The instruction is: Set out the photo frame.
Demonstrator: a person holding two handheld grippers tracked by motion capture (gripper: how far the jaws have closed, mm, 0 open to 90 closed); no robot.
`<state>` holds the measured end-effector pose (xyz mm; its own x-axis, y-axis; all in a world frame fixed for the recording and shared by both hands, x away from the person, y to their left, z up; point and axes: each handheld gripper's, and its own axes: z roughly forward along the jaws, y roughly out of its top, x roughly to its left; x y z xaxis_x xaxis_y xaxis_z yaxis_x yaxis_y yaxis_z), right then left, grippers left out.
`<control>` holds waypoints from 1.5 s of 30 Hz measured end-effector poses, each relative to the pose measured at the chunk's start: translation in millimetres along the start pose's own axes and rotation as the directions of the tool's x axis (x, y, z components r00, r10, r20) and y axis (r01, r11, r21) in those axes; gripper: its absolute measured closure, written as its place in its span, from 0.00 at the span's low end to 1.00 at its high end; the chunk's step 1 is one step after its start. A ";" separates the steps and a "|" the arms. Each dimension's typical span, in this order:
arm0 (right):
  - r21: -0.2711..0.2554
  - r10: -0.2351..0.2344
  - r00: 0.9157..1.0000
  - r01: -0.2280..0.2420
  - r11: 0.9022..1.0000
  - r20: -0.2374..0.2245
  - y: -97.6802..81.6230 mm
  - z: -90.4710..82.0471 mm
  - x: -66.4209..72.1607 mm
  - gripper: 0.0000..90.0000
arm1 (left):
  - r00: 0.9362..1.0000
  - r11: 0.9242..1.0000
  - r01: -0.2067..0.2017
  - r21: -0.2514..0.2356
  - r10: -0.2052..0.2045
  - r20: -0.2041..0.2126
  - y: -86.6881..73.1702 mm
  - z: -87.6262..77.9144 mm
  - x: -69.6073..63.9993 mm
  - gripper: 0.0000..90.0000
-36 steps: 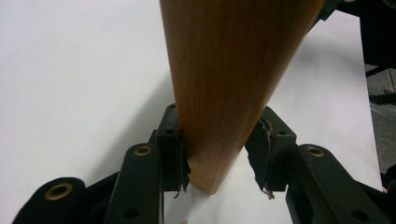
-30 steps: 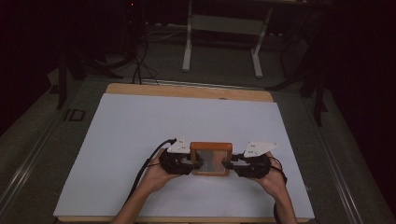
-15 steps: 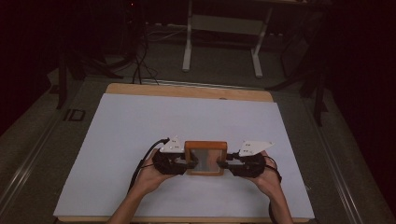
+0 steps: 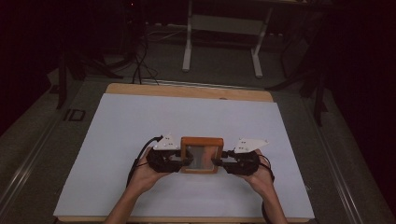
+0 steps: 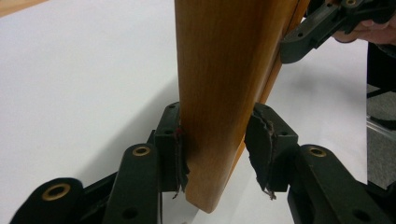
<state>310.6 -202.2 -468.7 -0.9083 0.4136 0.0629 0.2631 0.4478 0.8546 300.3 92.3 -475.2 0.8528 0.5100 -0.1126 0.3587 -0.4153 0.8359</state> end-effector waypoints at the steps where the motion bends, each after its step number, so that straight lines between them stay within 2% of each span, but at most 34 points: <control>1: -0.001 0.006 1.000 -0.006 1.000 -0.001 0.5 1.2 0.1 0.71 | 1.000 1.000 0.002 -0.005 -0.002 -0.003 -0.4 -1.1 0.8 0.66; 12: -0.025 0.043 0.999 -0.042 0.999 0.023 3.6 16.1 -0.1 0.69 | 0.999 0.999 0.034 -0.017 -0.035 -0.035 -4.7 -6.0 8.7 0.65; 20: -0.031 0.067 0.997 -0.066 0.997 0.038 7.0 27.3 -0.7 0.68 | 0.997 0.997 0.065 -0.040 -0.067 -0.041 -10.9 -7.9 17.9 0.64; 26: -0.033 0.089 0.995 -0.088 0.996 0.043 4.6 34.1 -2.8 0.68 | 0.996 0.997 0.065 -0.034 -0.067 -0.061 -12.9 -4.3 21.8 0.63; 32: -0.040 0.114 0.992 -0.112 0.993 0.062 0.7 40.3 -6.2 0.67 | 0.995 0.996 0.080 -0.030 -0.082 -0.060 -15.6 1.1 27.6 0.63; 36: -0.034 0.125 0.990 -0.123 0.992 0.059 -1.9 43.2 -7.9 0.67 | 0.995 0.996 0.087 -0.025 -0.088 -0.055 -18.4 4.1 29.9 0.63; 45: -0.039 0.129 0.991 -0.127 0.991 0.047 -2.9 44.9 -13.2 0.68 | 0.994 0.993 0.109 -0.046 -0.110 -0.028 -21.0 6.4 37.5 0.63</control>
<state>336.4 -173.3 -495.2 -0.8505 0.5048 0.1477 0.3634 0.3609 0.8589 327.2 115.4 -500.4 0.7972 0.5733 -0.1894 0.4316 -0.3219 0.8427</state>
